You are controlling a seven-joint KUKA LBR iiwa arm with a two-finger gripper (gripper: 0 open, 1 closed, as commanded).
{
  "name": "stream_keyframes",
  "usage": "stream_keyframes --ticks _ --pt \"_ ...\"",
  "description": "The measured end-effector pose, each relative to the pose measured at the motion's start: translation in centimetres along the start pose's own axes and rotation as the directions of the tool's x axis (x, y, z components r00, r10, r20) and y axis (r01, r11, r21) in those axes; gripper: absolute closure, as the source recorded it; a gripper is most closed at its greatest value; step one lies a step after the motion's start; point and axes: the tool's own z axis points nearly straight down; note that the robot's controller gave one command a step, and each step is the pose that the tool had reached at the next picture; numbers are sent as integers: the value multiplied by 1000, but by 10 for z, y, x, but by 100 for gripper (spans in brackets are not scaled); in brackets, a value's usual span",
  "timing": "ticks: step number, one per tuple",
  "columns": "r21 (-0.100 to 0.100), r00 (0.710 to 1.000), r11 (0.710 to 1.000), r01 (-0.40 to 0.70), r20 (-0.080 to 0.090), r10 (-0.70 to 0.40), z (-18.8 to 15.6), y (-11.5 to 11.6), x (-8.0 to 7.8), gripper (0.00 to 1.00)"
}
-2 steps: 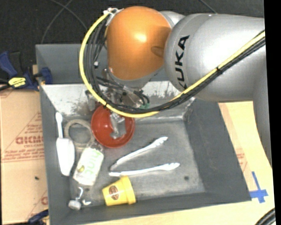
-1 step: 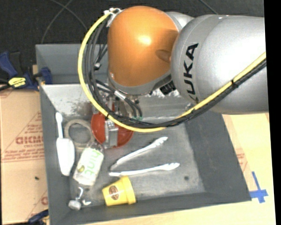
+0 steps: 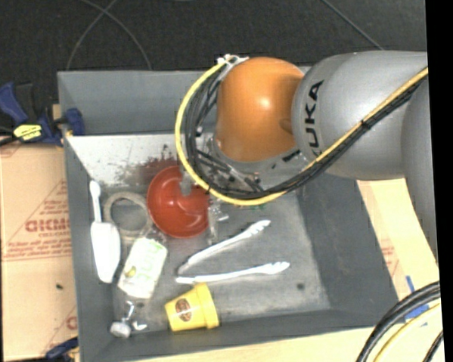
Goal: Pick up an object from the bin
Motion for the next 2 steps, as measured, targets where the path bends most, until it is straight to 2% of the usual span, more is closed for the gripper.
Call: stream_keyframes --ticks 1,2 --pt "-14 1000 1000 -4 7 4 -50 116 65 0" --pt "4 973 973 230 -14 -230 59 -5 6 0"
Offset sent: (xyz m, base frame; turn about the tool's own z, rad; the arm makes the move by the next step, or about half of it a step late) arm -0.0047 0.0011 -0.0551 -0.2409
